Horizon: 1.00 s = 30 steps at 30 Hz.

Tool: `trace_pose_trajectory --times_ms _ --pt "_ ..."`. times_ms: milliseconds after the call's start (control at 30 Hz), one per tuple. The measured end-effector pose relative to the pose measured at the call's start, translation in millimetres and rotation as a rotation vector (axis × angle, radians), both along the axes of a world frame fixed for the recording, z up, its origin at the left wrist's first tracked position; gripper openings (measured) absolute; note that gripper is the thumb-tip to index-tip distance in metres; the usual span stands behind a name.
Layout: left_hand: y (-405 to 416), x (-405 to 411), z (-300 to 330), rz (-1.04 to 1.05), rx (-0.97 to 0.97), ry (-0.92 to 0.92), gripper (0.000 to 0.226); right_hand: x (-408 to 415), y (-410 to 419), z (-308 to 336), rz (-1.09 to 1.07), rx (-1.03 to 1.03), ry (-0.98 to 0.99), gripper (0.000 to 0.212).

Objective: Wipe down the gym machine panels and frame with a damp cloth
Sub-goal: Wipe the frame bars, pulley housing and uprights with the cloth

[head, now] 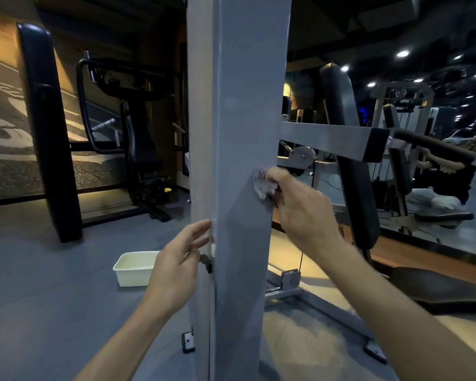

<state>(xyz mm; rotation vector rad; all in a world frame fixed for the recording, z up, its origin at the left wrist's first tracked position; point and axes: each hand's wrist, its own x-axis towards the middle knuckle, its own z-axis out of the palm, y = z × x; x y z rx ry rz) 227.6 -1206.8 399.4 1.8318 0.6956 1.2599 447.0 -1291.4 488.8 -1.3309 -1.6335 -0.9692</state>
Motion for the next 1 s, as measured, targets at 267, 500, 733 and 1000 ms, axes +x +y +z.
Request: trace_pose_trajectory --times_ms 267,500,733,1000 --pt "-3 -3 4 -0.012 -0.014 0.014 0.065 0 -14 -42 -0.024 -0.173 -0.022 0.026" --pt "-5 -5 10 -0.014 -0.033 0.000 0.059 1 -9 -23 0.118 -0.184 0.185 0.022" --pt "-4 -3 9 -0.005 -0.034 0.021 0.059 8 -16 -71 0.174 -0.338 0.234 0.009" --pt "-8 -4 12 -0.005 -0.057 0.010 0.059 -4 -9 -49 0.355 -0.230 0.537 0.012"
